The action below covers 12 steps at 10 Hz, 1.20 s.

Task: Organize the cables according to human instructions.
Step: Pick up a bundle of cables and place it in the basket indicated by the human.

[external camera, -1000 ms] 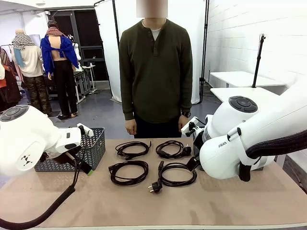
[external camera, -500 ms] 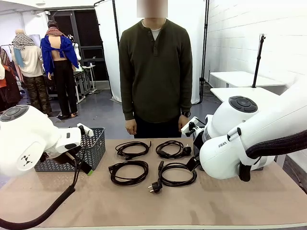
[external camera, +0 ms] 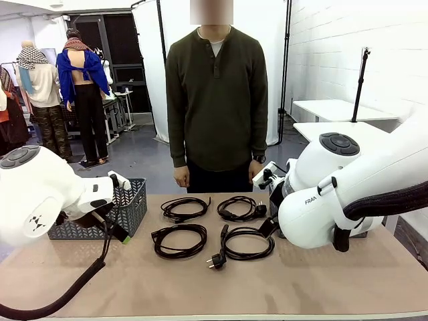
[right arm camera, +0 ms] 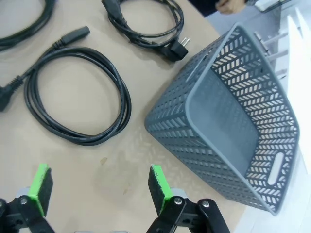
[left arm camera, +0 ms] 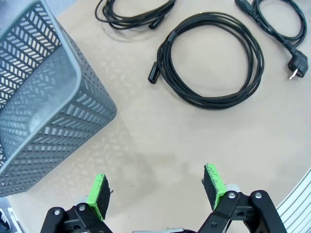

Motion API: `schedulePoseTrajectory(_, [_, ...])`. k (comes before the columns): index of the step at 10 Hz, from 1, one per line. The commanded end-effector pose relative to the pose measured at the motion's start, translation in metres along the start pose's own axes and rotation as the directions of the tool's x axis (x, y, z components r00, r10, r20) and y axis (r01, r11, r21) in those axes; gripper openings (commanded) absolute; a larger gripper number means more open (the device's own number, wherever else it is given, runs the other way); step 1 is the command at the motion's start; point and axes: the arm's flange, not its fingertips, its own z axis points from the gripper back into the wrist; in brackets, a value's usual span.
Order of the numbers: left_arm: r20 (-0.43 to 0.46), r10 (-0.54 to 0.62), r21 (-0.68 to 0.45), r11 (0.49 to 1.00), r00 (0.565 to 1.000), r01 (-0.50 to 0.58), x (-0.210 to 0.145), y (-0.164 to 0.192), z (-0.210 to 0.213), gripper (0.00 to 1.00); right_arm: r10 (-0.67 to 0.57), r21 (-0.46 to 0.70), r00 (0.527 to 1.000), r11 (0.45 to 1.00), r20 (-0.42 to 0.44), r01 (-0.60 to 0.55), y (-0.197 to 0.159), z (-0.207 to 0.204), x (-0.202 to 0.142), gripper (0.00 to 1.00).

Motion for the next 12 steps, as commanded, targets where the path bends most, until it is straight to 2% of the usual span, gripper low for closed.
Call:
schedulePoseTrajectory(1, [0.032,-0.044,-0.013,0.999,0.999,0.044,0.006,0.005,0.029,1.00,0.014,0.073,1.000,0.997,0.000,-0.014,-0.013,0.028,0.007,1.00])
schedulePoseTrajectory(3, [0.050,-0.109,-0.042,0.993,0.993,0.111,0.014,0.011,0.062,1.00,0.049,0.147,0.999,0.988,0.016,-0.051,-0.024,0.061,0.013,1.00])
schedulePoseTrajectory(7, [0.138,-0.244,-0.130,0.956,0.960,0.262,0.023,0.034,0.121,1.00,0.182,0.268,0.971,0.938,0.157,-0.219,-0.054,0.132,0.008,1.00])
schedulePoseTrajectory(9, [0.187,-0.275,-0.182,0.934,0.943,0.308,0.023,0.045,0.144,1.00,0.200,0.271,0.960,0.930,0.193,-0.249,-0.065,0.145,0.003,1.00])
schedulePoseTrajectory(12, [0.180,-0.285,-0.229,0.918,0.941,0.322,0.021,0.054,0.167,1.00,0.225,0.318,0.946,0.902,0.235,-0.293,-0.071,0.144,0.000,1.00])
